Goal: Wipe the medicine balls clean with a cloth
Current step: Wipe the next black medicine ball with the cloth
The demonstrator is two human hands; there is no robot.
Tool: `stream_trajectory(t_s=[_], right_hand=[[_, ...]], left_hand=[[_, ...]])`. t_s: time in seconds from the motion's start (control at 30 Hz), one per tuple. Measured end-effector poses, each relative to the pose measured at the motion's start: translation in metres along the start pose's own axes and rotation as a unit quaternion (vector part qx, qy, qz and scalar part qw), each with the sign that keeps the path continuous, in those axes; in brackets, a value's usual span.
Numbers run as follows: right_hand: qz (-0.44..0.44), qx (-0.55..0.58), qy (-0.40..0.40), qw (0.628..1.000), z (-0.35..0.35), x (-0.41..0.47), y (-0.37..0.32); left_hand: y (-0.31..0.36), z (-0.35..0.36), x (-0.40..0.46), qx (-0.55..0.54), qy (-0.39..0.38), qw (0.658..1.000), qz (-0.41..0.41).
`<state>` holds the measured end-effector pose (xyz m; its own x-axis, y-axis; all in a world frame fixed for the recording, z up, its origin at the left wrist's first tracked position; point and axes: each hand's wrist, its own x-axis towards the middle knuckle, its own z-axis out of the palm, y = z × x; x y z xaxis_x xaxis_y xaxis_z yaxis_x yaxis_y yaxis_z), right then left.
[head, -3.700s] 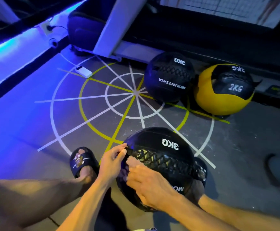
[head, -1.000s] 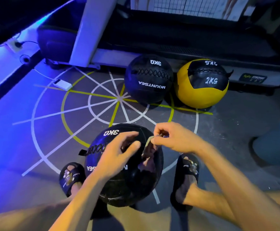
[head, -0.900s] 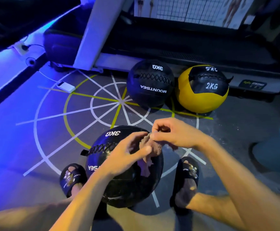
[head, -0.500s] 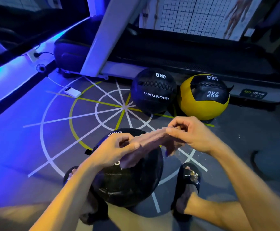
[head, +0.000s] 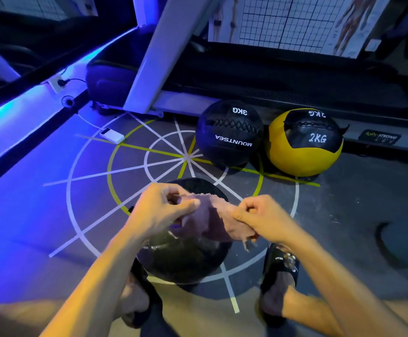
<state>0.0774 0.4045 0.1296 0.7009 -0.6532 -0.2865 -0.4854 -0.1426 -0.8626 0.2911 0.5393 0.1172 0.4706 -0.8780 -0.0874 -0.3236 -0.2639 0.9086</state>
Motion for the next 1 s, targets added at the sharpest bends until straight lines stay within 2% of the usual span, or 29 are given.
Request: stream_trajectory(t_s=[0.1,0.23,0.4,0.57,0.7,0.8,0.9,0.97,1.0], right_hand=[[0.039,0.124,-0.029,0.991,0.023,-0.003,-0.010],[0.069,0.196,-0.028,0.978,0.025,-0.004,-0.019],[0.081,0.187,0.024,0.979,0.023,-0.003,-0.021],[0.101,0.193,0.033,0.975,0.032,0.000,-0.025],[0.101,0.198,0.042,0.974,0.033,0.004,-0.022],[0.099,0.226,-0.007,0.969,0.033,0.002,-0.025],[0.094,0.233,-0.021,0.968,0.032,0.002,-0.023],[0.102,0.228,-0.030,0.968,0.031,0.004,-0.018],[0.109,0.216,-0.031,0.970,0.030,0.005,-0.015]], left_hand=[[0.015,0.022,-0.009,0.089,-0.008,0.995,0.050],[0.012,0.028,-0.012,0.069,-0.027,0.996,0.046],[0.015,0.027,-0.019,0.078,0.000,0.995,0.054],[0.020,0.034,-0.023,0.027,-0.006,0.998,0.053],[0.017,0.034,-0.026,0.041,0.008,0.997,0.066],[0.016,0.036,-0.029,0.086,0.027,0.990,0.112],[0.017,0.041,-0.034,0.126,0.052,0.975,0.177],[0.014,0.043,-0.036,0.130,0.024,0.967,0.217],[0.012,0.043,-0.038,0.125,-0.020,0.968,0.218]])
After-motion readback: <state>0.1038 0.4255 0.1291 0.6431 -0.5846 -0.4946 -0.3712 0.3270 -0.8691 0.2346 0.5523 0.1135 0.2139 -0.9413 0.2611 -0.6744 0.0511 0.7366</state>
